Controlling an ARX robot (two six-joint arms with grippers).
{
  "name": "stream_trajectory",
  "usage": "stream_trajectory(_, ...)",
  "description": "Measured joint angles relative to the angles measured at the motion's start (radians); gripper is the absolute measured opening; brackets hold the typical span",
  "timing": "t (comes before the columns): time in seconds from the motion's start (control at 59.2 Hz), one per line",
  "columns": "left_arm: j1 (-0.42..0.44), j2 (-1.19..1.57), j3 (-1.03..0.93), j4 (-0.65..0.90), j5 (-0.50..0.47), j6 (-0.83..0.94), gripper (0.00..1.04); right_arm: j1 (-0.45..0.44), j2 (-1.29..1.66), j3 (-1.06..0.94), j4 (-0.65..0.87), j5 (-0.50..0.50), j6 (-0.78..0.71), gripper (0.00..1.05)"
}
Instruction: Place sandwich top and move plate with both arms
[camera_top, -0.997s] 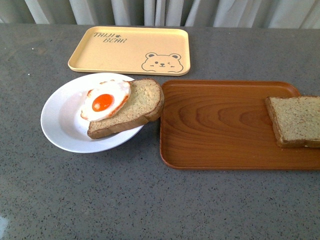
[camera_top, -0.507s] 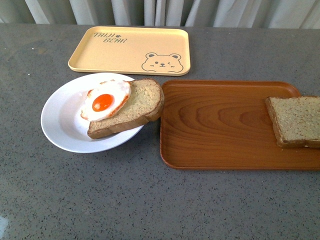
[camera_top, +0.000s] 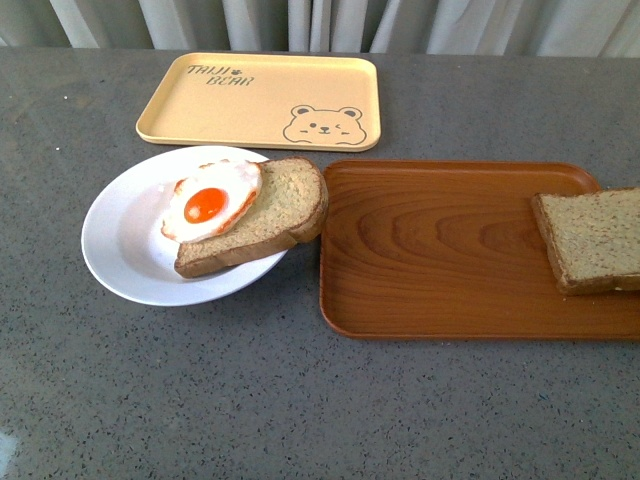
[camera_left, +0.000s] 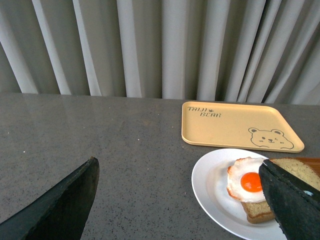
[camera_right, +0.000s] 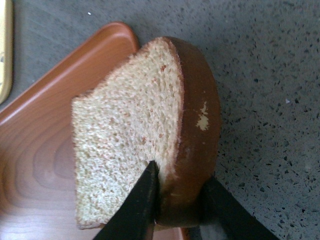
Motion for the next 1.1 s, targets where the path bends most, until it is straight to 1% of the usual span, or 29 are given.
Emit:
stream_trajectory(0.068, 0.0, 0.0, 0.0, 0.0, 0.0, 0.0, 0.96, -0.002, -0.053, -0.007, -0.019, -0.009, 0.005, 0.03)
stream_trajectory(0.203, 0.0, 0.0, 0.0, 0.0, 0.0, 0.0, 0.96, 0.014, -0.167, -0.012, -0.05, -0.018, 0.045, 0.03)
stream_trajectory(0.253, 0.0, 0.0, 0.0, 0.0, 0.0, 0.0, 0.96, 0.038, -0.212, -0.012, -0.056, -0.002, 0.068, 0.03)
stream_trajectory(0.355, 0.0, 0.0, 0.0, 0.0, 0.0, 0.0, 0.96, 0.117, -0.28, -0.006, -0.061, 0.043, 0.129, 0.03)
stream_trajectory(0.473, 0.0, 0.0, 0.0, 0.0, 0.0, 0.0, 0.96, 0.243, -0.312, 0.019, -0.043, 0.107, 0.211, 0.03)
stream_trajectory(0.507, 0.0, 0.0, 0.0, 0.0, 0.0, 0.0, 0.96, 0.298, -0.312, 0.035, -0.033, 0.142, 0.237, 0.03)
stream_trajectory(0.558, 0.0, 0.0, 0.0, 0.0, 0.0, 0.0, 0.96, 0.356, -0.308, 0.057, -0.029, 0.188, 0.262, 0.03)
stream_trajectory(0.659, 0.0, 0.0, 0.0, 0.0, 0.0, 0.0, 0.96, 0.526, -0.258, 0.129, 0.005, 0.294, 0.309, 0.03)
stream_trajectory(0.676, 0.0, 0.0, 0.0, 0.0, 0.0, 0.0, 0.96, 0.541, -0.251, 0.135, 0.009, 0.299, 0.312, 0.03)
stream_trajectory(0.71, 0.0, 0.0, 0.0, 0.0, 0.0, 0.0, 0.96, 0.601, -0.22, 0.164, 0.025, 0.317, 0.328, 0.03)
stream_trajectory(0.845, 0.0, 0.0, 0.0, 0.0, 0.0, 0.0, 0.96, 0.758, -0.121, 0.245, 0.049, 0.346, 0.377, 0.03)
stream_trajectory(0.912, 0.0, 0.0, 0.0, 0.0, 0.0, 0.0, 0.96, 0.853, -0.048, 0.296, 0.071, 0.372, 0.41, 0.03)
stream_trajectory(0.98, 0.0, 0.0, 0.0, 0.0, 0.0, 0.0, 0.96, 0.911, 0.01, 0.332, 0.095, 0.394, 0.436, 0.03)
stream_trajectory(1.098, 0.0, 0.0, 0.0, 0.0, 0.0, 0.0, 0.96, 0.955, 0.086, 0.36, 0.13, 0.426, 0.465, 0.03)
